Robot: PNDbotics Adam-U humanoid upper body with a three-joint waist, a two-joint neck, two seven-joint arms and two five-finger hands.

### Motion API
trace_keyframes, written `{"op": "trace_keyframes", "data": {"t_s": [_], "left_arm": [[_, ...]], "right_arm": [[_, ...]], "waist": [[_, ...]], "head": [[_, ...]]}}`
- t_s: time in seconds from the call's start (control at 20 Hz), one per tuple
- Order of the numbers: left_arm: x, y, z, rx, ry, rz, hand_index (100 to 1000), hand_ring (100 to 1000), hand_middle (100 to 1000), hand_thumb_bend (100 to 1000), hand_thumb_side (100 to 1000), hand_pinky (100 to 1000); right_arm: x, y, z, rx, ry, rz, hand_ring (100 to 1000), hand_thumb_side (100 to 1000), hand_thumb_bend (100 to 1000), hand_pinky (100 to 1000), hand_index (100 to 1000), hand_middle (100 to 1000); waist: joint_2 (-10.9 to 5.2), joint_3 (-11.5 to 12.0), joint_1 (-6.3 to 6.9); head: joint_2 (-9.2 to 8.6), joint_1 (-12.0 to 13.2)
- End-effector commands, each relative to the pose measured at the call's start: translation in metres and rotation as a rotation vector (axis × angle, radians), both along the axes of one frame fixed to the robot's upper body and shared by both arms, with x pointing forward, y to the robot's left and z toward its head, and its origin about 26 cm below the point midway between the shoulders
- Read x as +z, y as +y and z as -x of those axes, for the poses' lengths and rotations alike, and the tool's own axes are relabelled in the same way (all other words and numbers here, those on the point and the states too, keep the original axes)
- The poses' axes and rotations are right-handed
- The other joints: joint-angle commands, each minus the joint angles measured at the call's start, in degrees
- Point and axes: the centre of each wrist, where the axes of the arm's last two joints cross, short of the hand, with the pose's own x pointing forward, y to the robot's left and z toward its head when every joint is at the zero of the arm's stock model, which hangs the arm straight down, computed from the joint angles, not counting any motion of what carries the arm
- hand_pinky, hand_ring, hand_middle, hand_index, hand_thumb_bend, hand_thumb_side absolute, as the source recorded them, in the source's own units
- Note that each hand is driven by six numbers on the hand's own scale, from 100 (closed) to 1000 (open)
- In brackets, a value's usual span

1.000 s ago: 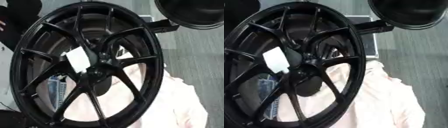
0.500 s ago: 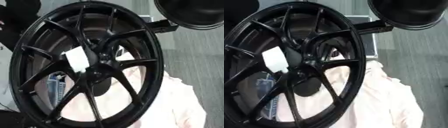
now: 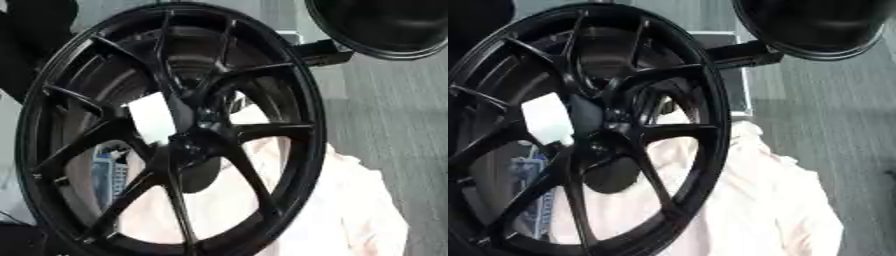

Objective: Pull the pin out of the wheel hub.

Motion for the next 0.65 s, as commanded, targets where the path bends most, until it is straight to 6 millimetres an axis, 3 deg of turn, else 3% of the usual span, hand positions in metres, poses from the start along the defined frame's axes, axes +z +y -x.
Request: {"op": "trace_keyframes", "data": {"t_s": [0.05, 0.35, 0.65], "left_arm": [[0.019, -0.038, 0.009, -0.103, -0.101, -0.08, 738, 544, 612, 334, 100, 809], [0.018, -0.112, 0.024, -0.319, -0.012, -0.321, 754, 587, 625, 406, 100, 812], [0.014, -0.153, 0.042, -0.433, 0.055, -0.48, 758, 609, 631, 439, 100, 811]], "right_arm": [[0.006, -0.003, 0.0, -0.025, -0.004, 0.029, 661, 470, 100, 674, 712, 611], [0.006, -0.002, 0.0, -0.01, 0.003, 0.039, 662, 470, 100, 676, 713, 611], [0.007, -0.001, -0.001, 0.0, 0.009, 0.043, 663, 470, 100, 675, 713, 612]], "waist": [[-1.05, -0.18, 0.0], [-1.2, -0.62, -0.19], [-1.44, -0.88, -0.16]], "head": [[-1.03, -0.01], [-1.66, 0.14], [-1.99, 0.29]]}}
